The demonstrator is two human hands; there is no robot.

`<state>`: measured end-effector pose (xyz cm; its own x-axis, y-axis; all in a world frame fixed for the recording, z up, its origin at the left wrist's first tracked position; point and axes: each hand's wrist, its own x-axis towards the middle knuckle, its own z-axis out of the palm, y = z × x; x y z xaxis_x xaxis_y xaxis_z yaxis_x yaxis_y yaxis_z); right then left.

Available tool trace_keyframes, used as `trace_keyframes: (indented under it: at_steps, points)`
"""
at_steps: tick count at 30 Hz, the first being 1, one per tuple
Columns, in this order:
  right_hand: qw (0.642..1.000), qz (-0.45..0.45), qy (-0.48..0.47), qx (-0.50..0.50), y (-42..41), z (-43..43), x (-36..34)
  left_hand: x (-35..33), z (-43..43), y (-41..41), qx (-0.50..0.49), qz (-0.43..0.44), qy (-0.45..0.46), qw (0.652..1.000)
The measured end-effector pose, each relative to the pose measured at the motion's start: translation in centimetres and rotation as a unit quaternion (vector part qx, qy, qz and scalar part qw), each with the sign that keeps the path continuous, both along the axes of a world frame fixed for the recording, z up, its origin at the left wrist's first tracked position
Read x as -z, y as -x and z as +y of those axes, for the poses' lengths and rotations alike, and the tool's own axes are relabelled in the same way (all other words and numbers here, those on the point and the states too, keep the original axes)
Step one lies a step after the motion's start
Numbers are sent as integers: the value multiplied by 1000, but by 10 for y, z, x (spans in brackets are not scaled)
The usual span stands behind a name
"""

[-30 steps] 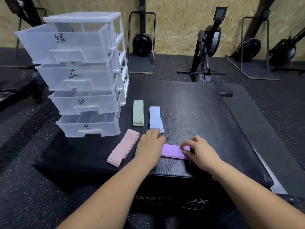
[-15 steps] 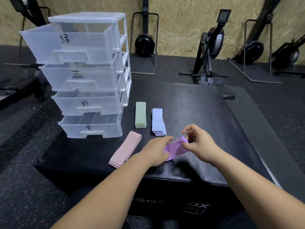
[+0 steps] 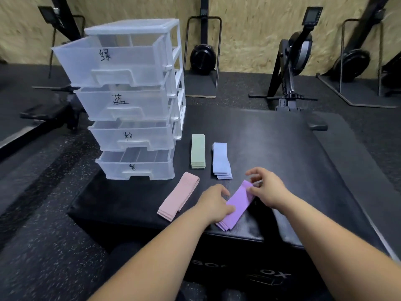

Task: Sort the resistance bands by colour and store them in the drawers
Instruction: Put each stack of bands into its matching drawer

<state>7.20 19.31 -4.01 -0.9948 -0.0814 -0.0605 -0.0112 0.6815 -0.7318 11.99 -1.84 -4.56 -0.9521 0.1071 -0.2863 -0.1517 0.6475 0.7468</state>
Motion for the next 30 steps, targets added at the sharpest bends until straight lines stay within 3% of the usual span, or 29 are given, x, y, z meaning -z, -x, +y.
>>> trace_keyframes:
  at_steps: [6, 16, 30]
  points:
    - [981, 88, -166, -46, 2, -9, 13, 1, 16, 1, 67, 112, 226, 965]
    - [975, 99, -184, -79, 51, -26, -34, -31, -22, 51, -29, 124, 82, 988]
    - [975, 68, -166, -129, 168, -102, -47, -39, -59, 136, -140, 101, 33, 984]
